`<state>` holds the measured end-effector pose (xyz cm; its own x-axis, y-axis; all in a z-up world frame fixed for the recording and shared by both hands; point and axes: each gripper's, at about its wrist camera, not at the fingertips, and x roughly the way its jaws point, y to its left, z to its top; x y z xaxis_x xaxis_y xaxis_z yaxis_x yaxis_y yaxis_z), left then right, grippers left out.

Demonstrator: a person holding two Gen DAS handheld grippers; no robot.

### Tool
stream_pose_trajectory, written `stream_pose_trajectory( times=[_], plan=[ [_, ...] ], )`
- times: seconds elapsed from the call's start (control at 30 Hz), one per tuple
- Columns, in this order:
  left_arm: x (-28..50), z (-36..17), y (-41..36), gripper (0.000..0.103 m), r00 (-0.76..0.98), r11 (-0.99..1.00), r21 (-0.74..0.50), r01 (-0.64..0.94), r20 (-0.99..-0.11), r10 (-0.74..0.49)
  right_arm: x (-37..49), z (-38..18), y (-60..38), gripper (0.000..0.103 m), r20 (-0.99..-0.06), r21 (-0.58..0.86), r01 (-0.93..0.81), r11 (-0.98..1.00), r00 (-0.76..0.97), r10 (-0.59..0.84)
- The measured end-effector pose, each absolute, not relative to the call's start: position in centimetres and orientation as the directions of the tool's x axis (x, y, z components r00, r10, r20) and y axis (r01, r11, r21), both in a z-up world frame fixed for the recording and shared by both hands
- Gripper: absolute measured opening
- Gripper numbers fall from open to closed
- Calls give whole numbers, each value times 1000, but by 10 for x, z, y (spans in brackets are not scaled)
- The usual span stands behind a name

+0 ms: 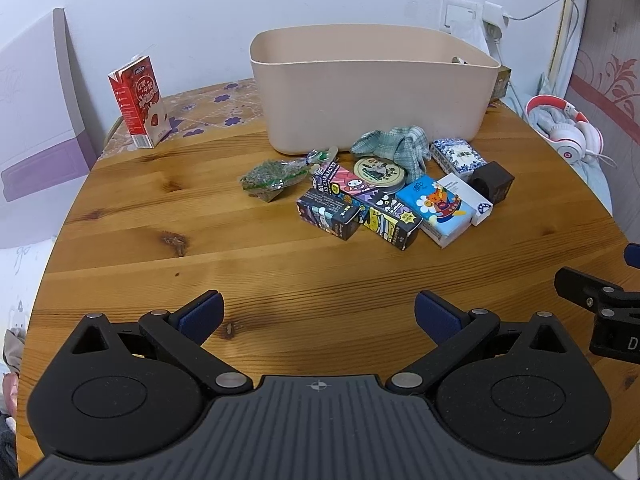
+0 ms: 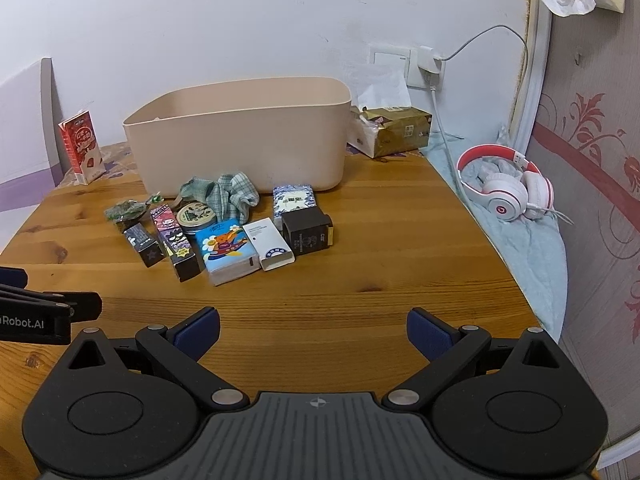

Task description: Organize objects

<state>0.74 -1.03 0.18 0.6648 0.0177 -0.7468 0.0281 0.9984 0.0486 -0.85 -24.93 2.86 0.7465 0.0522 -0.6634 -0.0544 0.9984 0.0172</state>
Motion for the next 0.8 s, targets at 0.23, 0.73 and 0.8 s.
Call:
stream_pose_trajectory(
  times=[0.23,0.73,0.8],
  plan=[
    [11,-2,-8,103,662,999,42,23,-749,17,-4,29,-251,102,-661,15,-56,998,749,52],
    [34,-5,-9,103,673,999,24,45,-740,-12,19,28,-257,98,-647,11,-71,997,760,62],
    [40,-5,-10,103,677,998,24,51,-736,-17,26,27,-259,97,-645,13,-78,997,761,68]
  ],
)
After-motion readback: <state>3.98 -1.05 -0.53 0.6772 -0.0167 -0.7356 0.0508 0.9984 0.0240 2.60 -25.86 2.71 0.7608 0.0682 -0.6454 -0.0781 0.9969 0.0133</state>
